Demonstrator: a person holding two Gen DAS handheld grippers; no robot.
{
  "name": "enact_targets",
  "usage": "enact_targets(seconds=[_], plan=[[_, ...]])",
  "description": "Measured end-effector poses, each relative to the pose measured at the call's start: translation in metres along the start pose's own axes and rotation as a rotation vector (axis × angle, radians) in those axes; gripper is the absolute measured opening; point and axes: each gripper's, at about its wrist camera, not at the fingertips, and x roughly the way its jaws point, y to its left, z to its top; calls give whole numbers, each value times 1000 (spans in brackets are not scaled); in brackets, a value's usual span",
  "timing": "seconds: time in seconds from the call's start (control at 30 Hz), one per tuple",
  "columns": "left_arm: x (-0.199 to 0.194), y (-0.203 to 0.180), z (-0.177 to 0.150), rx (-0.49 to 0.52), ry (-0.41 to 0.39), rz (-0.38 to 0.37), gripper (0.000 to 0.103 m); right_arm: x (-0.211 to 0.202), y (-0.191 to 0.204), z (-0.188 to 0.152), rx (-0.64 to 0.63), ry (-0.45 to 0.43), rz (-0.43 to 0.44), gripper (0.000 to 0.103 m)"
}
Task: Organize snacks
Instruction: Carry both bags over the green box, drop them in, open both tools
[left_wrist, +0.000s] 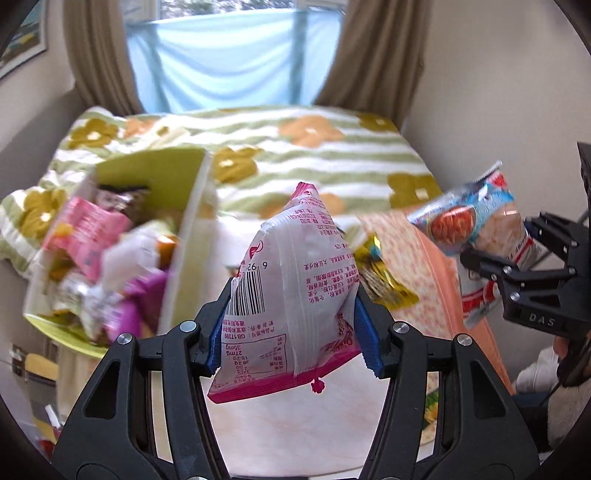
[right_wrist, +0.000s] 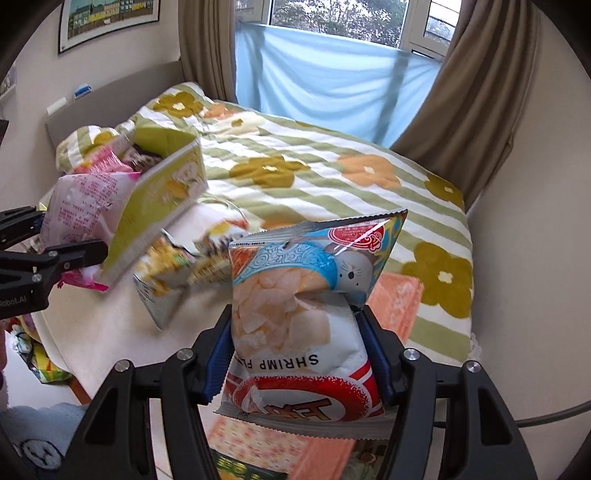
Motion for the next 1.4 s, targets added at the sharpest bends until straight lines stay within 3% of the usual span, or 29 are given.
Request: enact_targets(seconds=[0.33, 0.73, 1.07, 1.13, 1.2, 1.27, 1.4], plan=[[-15, 101, 40, -39, -40, 49, 54, 0, 84, 83, -47, -101, 87, 59], [16, 232, 39, -23, 78, 21, 54, 44, 189, 154, 33, -65, 155, 59], [47, 267, 26, 84, 151, -43, 54, 74, 229, 168, 170, 19, 145, 59], [48, 267, 23, 89, 141, -47, 63, 79, 232, 170, 168, 34, 136, 59], [51, 269, 20, 84, 140, -41, 87, 84, 231, 172, 168, 46, 133, 59], [53, 273, 21, 64, 138, -43, 100, 92, 229, 174, 172, 57, 137, 59], [53, 277, 25, 34, 141, -66, 100, 111, 226, 181, 193, 78, 152, 59]])
